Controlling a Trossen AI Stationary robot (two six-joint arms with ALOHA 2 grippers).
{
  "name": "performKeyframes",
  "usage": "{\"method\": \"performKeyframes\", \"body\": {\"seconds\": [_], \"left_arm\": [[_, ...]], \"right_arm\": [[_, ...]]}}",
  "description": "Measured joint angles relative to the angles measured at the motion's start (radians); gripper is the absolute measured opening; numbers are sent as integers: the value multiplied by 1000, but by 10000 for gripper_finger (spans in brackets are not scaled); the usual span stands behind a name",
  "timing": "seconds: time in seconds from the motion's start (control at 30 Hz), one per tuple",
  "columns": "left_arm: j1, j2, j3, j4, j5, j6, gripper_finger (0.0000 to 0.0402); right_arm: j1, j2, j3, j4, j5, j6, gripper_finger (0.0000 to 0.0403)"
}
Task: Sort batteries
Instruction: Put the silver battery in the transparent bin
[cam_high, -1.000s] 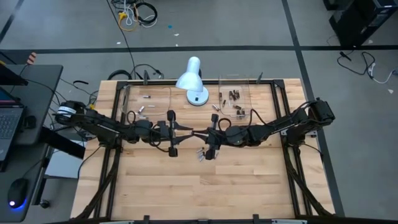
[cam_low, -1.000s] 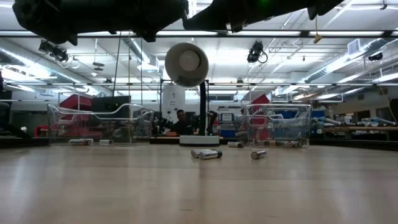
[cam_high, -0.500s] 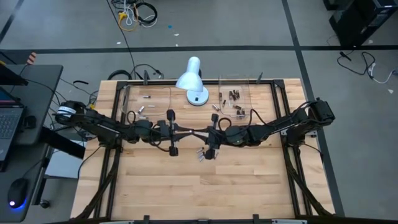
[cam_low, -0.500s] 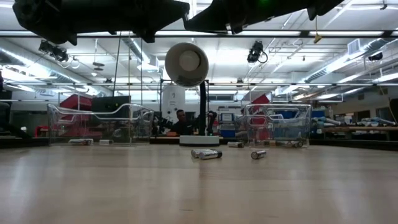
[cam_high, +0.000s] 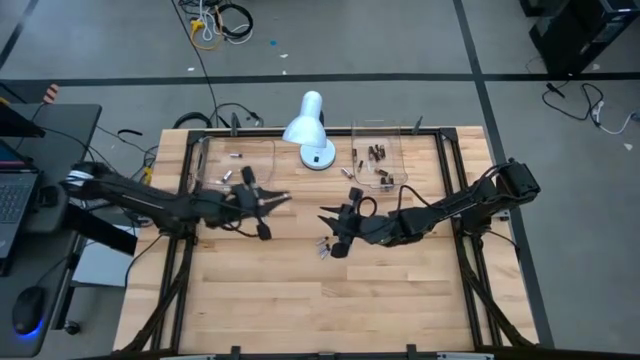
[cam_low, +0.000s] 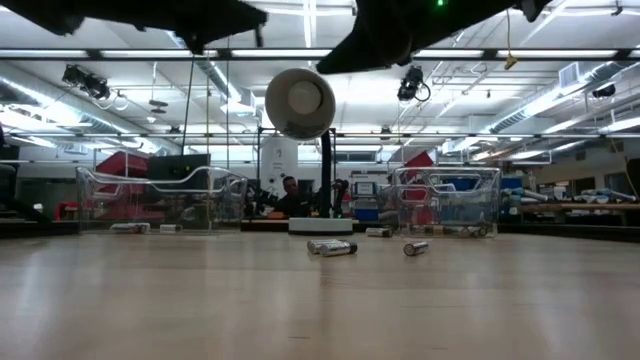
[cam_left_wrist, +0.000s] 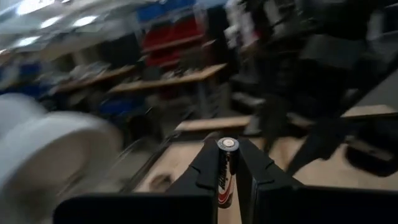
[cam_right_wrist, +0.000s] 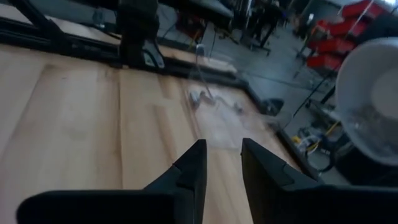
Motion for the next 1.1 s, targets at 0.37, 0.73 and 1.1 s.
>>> {"method": "performKeyframes", "body": {"seconds": [0.37, 0.73, 1.1], "left_arm": [[208, -357, 0, -778, -415, -444, 14], [374, -366, 0, -818, -315, -512, 117], [322, -328, 0, -543, 360, -395, 141]], "right_arm": [[-20, 0, 0, -35, -13, 70, 85], [-18, 0, 0, -33, -42, 109, 83], [-27, 0, 0, -103, -43, 169, 82]]}}
